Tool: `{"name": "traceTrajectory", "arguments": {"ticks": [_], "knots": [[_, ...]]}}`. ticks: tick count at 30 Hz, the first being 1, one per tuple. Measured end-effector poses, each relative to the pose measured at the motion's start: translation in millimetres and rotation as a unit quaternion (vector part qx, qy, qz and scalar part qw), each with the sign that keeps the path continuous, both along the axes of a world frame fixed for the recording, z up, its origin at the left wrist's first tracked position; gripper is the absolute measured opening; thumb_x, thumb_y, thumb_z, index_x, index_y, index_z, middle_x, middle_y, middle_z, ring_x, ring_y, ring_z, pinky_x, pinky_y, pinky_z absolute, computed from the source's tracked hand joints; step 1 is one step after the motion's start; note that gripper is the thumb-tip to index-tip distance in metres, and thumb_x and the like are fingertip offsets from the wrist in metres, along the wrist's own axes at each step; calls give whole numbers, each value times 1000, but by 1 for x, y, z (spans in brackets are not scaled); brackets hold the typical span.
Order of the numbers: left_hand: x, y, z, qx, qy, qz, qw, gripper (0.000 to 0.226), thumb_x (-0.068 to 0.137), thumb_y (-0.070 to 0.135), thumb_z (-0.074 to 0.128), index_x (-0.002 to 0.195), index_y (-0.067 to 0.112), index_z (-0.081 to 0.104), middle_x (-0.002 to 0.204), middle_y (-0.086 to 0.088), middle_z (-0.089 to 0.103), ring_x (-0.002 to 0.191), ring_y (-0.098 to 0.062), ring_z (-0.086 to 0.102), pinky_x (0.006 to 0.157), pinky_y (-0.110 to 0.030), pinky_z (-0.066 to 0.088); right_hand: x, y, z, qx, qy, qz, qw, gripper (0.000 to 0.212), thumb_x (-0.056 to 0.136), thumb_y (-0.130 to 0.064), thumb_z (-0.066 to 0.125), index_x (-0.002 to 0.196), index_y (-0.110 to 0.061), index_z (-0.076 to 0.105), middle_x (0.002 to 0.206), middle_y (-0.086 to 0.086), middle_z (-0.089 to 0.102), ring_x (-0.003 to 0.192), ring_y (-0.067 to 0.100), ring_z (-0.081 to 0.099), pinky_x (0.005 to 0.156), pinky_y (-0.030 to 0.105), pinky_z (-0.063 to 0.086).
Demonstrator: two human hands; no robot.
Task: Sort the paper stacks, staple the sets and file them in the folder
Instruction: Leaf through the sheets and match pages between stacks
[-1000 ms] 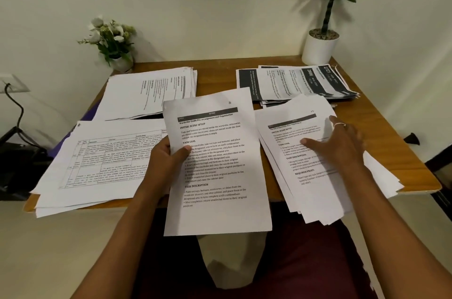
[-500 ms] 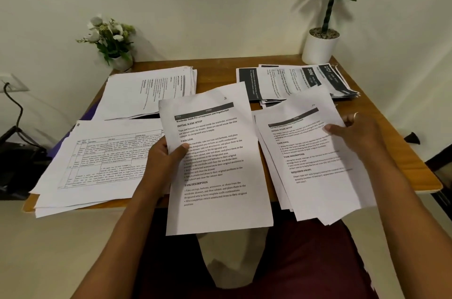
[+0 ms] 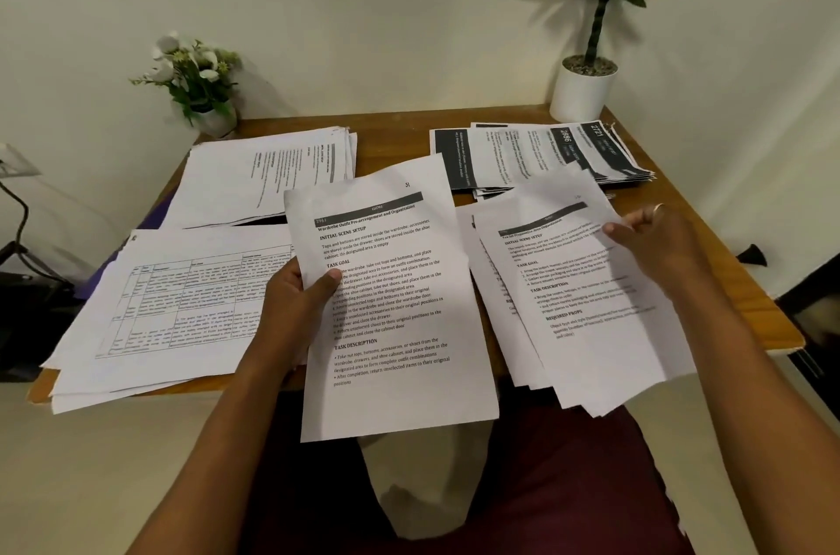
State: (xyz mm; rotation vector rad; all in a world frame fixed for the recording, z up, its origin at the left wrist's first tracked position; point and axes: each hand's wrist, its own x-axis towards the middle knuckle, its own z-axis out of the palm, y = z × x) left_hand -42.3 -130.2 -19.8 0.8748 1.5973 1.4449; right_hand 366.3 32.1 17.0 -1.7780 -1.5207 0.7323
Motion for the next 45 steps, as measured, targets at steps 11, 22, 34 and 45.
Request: {"name": "traceTrajectory", "arguments": {"ticks": [11,22,34,45], "knots": [[2,1,1,18,-5,9,1000,13,99,14,63,108,21,68,96,11,78,87,-10,75,62,-19,58,5,-12,15,42,202,-36,978,14,90,-24,78,83,-20,66,83,-1,73,68,5,67,70,23,55],[0,-1,1,32,-38,10,999,14,97,16,64,110,16,70,100,0,79,89,-20,76,65,-25,60,-30,-26,25,7,306,3,952,18,85,-23,80,91,-13,66,86,4,78,88,20,77,75,32,62],[0,-2,1,32,-48,10,998,20,98,23,66,117,17,70,110,-5,77,101,-25,74,86,-42,58,-171,-66,7,-67,253,160,952,7,97,-26,68,103,-23,66,88,-4,78,73,10,72,64,25,51],[4,-2,2,43,-10,16,999,22,94,9,69,116,11,68,100,4,79,89,-16,76,63,-21,58,-66,-23,-22,25,-182,15,983,44,93,-40,71,130,-18,65,137,11,60,130,33,49,107,48,37]]}}
